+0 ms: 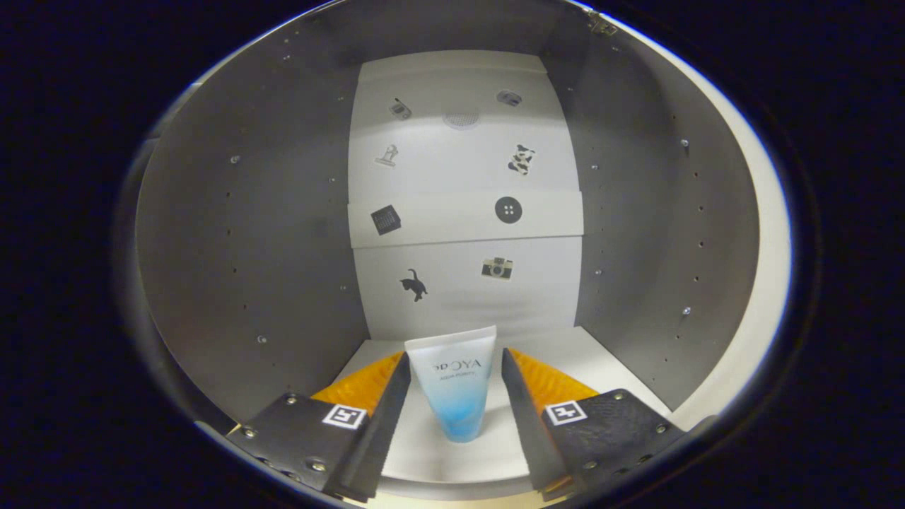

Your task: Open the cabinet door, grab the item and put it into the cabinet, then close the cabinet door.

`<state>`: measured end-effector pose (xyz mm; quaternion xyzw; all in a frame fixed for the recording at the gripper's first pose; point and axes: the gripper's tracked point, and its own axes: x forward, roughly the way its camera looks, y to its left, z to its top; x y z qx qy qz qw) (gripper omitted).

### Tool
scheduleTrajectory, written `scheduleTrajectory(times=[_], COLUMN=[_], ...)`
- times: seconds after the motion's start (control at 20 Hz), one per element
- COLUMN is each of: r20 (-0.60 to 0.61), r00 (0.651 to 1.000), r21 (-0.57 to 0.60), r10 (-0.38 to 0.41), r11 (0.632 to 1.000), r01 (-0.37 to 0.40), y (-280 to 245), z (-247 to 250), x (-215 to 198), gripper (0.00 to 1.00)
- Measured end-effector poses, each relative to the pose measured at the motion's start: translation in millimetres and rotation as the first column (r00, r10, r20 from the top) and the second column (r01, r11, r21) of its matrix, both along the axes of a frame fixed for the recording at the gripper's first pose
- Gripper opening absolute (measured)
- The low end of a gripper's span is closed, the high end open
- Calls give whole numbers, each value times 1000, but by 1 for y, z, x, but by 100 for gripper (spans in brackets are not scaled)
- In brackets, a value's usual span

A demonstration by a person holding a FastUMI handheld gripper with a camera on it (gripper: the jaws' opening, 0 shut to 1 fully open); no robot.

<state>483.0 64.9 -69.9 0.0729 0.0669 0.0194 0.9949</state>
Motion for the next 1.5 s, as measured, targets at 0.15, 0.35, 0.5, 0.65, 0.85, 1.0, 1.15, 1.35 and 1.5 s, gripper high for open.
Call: scheduleTrajectory(times=[0.15,0.35,0.5,0.65,0.85,1.0,1.15,1.35,1.5], r20=[9,26,31,42,51,55,53,49,39], r00=[1000,1000,1000,999,999,998,997,992,978], r21=[15,-2,-21,-31,-37,-39,-45,-28,-30], r10=[-3,-2,-2,-7,-13,-29,-53,-119,-206], r11=[1000,1000,1000,999,999,999,997,992,978], r01=[3,2,3,8,15,31,55,120,207], y=[0,2,3,3,0,-9,-26,-69,-118], z=[7,18,26,36,50,57,63,66,65], x=[-10,-40,-72,-117,-190,-244,-302,-379,-430], gripper=[99,99,99,99,99,99,99,99,99])
